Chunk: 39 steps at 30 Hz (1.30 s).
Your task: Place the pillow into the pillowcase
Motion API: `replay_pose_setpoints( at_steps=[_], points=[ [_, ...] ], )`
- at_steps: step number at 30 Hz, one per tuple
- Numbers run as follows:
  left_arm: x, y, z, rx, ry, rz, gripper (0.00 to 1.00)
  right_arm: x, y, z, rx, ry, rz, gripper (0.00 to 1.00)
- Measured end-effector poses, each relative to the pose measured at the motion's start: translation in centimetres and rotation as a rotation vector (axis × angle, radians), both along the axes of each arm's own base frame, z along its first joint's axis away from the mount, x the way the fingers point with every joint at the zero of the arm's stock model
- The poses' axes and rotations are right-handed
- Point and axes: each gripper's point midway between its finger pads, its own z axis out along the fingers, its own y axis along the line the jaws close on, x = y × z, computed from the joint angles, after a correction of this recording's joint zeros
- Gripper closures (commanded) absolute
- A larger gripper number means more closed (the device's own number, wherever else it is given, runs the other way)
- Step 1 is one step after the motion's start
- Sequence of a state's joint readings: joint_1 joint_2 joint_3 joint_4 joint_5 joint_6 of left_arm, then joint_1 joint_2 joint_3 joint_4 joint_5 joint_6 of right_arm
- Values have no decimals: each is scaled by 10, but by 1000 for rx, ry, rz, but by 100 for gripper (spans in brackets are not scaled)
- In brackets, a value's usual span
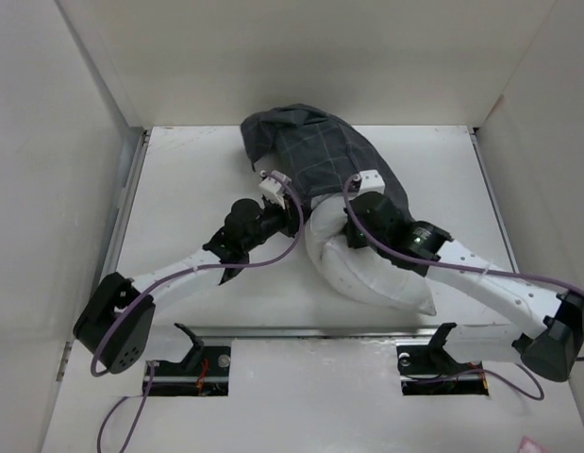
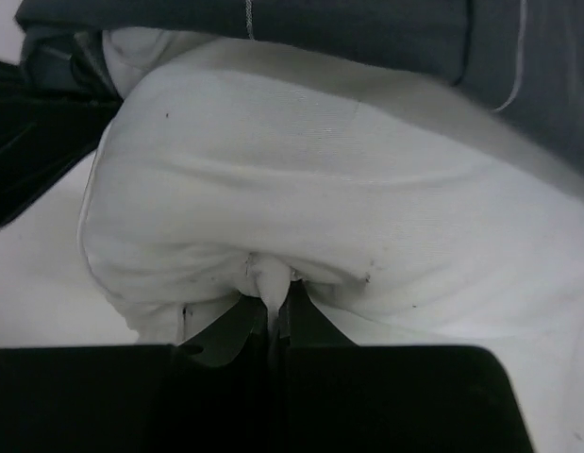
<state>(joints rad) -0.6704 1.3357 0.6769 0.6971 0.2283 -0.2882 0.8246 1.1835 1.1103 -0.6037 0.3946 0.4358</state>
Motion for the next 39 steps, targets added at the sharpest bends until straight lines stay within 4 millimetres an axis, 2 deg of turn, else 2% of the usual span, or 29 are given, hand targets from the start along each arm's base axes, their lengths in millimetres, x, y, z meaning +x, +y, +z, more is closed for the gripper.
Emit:
replay_pose_setpoints(
  at_steps=[3,6,10,13,14,17,20,22,24,28,31,34,39],
  points=[
    [-16,7,1,17,16,14,100,9,13,-13,27,-41,-33,100],
    [-34,15,1,28,37,29,100,20,10,-3,108,-146,-99,100],
    [-51,25,-8,50,89,59,100,28,5,33,246,-305,-140,100],
    [-60,33,-27,81,153,85,100,28,11,77,411,-449,-110,100],
    [-64,35,-36,95,180,86,100,26,11,80,431,-467,-101,100],
    [-80,30,-47,122,230,38,100,26,30,95,497,-525,-15,100],
    [-96,23,-40,146,238,-25,100,40,58,84,477,-511,32,100],
    [-102,22,-21,145,220,-53,100,52,75,65,443,-476,49,100],
    [-106,26,-1,130,191,-62,100,57,84,46,414,-448,57,100],
    [-121,40,36,71,133,-78,100,58,94,22,377,-409,59,100],
    [-133,44,61,19,98,-105,100,58,106,2,363,-371,61,100],
    [-141,40,62,13,128,-137,100,60,118,-8,364,-350,65,100],
    [-145,33,33,44,236,-138,100,46,137,-7,394,-334,146,100]
  ],
)
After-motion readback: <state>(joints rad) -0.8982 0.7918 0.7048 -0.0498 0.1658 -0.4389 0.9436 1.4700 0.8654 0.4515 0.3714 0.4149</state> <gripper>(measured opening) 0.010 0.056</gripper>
